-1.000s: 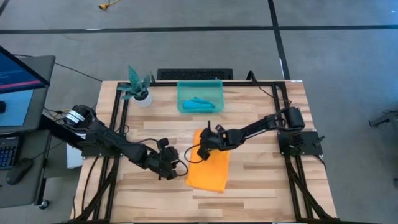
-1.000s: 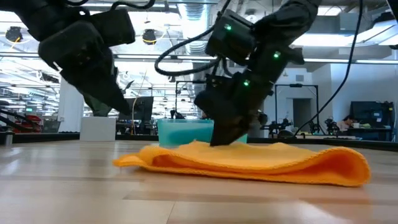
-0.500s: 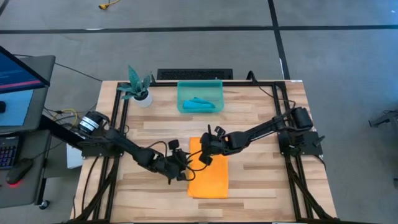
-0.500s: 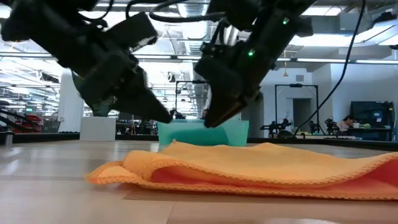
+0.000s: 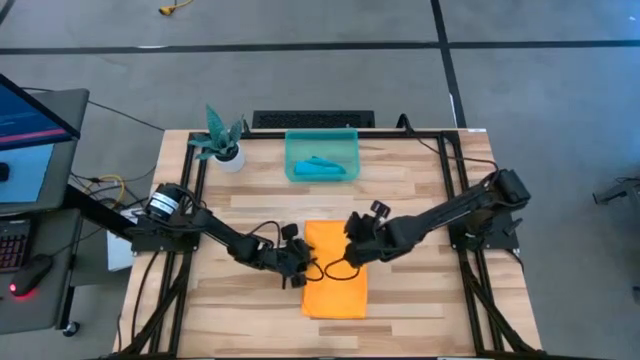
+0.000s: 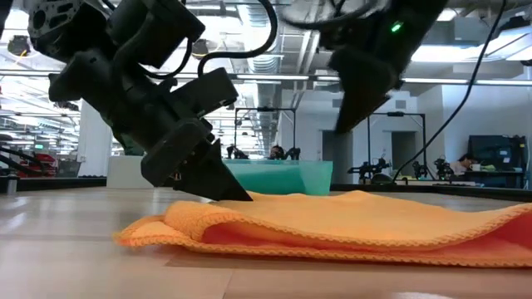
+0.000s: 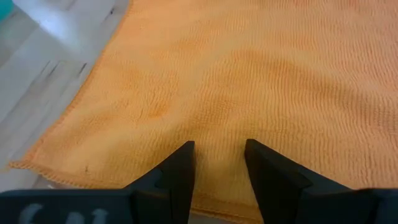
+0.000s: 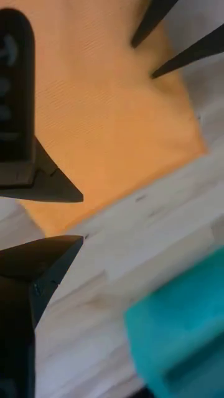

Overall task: Roll microfiber towels into tight, uniform cylinder then place into a basket
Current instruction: Roll the orange microfiber cloth

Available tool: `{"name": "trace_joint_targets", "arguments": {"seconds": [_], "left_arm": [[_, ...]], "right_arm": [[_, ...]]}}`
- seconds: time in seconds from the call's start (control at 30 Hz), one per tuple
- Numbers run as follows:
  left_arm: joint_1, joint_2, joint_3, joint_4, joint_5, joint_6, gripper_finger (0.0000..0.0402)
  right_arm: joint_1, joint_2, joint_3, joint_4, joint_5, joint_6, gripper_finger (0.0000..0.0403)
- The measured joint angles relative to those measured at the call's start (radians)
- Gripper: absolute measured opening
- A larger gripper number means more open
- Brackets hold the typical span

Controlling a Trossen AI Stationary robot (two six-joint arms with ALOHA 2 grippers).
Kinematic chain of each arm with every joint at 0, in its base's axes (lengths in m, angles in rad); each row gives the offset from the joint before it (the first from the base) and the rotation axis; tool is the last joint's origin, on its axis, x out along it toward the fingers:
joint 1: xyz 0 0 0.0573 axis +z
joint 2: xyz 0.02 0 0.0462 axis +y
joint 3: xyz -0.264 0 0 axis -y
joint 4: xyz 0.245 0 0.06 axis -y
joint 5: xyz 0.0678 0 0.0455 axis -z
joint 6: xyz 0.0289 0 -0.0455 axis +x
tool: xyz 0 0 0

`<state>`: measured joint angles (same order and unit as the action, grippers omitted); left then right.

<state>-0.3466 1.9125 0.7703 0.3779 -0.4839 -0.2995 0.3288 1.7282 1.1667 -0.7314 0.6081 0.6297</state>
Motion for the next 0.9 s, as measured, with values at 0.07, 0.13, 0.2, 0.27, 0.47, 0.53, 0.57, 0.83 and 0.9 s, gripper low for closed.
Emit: {"name": "trace_joint_targets", "arguments": {"seconds": [0.07,0.13,0.2,0.27,0.47,0.53,0.57,0.83,0.9], "left_arm": [[0.0,-0.001,0.001,-0.022,0.001,-0.001,0.0137],[0.0,-0.007,0.002,-0.042,0.001,-0.001,0.0137],[0.0,-0.012,0.006,-0.068,0.002,-0.014,0.0137],[0.0,-0.016,0.018,-0.121,0.001,-0.035,0.0137],[-0.002,-0.034,0.074,-0.339,-0.102,-0.079,0.0137],[-0.004,-0.043,0.097,-0.427,-0.127,-0.087,0.0137],[-0.005,-0.043,0.109,-0.466,-0.135,-0.096,0.0137],[-0.029,-0.055,0.177,-0.684,-0.172,-0.151,0.0137],[-0.042,-0.056,0.187,-0.712,-0.198,-0.152,0.0137]], "right_arm": [[0.018,-0.019,0.0,-0.037,0.03,0.041,0.012],[0.034,-0.035,0.0,-0.092,0.048,0.08,0.012],[0.045,-0.045,0.001,-0.127,0.051,0.112,0.012],[0.057,-0.047,0.0,-0.165,0.05,0.135,0.012],[0.081,-0.04,-0.009,-0.175,0.046,0.149,0.012],[0.084,-0.04,-0.017,-0.178,0.044,0.149,0.012],[0.084,-0.039,-0.019,-0.18,0.044,0.149,0.012],[0.083,-0.04,-0.022,-0.181,0.044,0.157,0.012],[0.085,-0.04,-0.022,-0.181,0.044,0.157,0.012]]}}
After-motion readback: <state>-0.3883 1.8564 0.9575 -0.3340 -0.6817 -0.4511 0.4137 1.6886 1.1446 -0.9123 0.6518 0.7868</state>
